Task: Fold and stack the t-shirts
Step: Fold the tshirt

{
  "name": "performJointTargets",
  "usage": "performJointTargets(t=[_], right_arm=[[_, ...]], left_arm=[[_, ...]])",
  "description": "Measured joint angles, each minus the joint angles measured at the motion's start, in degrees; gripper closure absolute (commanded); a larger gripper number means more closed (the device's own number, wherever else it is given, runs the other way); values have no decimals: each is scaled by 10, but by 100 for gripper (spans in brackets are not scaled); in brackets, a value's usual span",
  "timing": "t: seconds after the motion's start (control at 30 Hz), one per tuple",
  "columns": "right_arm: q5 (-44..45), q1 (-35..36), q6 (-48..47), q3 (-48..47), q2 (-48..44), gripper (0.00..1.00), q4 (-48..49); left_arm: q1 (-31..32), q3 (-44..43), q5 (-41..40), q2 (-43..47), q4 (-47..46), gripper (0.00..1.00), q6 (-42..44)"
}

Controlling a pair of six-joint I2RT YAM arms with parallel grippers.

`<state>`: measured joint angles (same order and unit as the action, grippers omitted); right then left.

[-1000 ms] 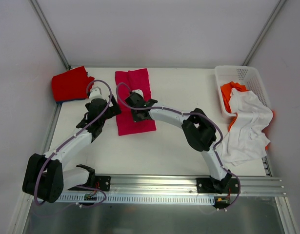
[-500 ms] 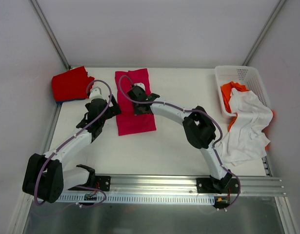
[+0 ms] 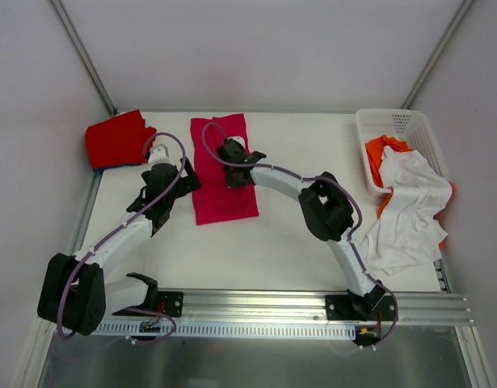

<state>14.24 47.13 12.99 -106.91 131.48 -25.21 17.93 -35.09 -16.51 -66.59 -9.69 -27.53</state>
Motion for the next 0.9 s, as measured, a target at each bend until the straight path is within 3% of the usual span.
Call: performJointTargets(t=[0.17, 0.27, 0.3, 0.4, 0.5, 0.6, 0.9], right_arm=[[2, -7, -9, -45, 21, 99, -2], [15, -13, -19, -83, 42, 86, -4], [21, -15, -23, -100, 52, 61, -4], [47, -24, -45, -166, 87, 1, -5], [72, -37, -71, -198, 98, 0, -3], [109, -57, -83, -162, 60, 0, 4], [160, -78, -64, 251, -310, 0, 66]], left_arm=[[0, 0, 0, -2, -1, 1, 0], [0, 0, 0, -2, -1, 1, 0], [0, 0, 0, -2, -1, 1, 0], [0, 0, 0, -5, -2, 1, 0], [0, 0, 0, -7, -1, 1, 0], [0, 0, 6, -5, 0, 1, -1], [0, 82, 92, 50, -2, 1, -69]])
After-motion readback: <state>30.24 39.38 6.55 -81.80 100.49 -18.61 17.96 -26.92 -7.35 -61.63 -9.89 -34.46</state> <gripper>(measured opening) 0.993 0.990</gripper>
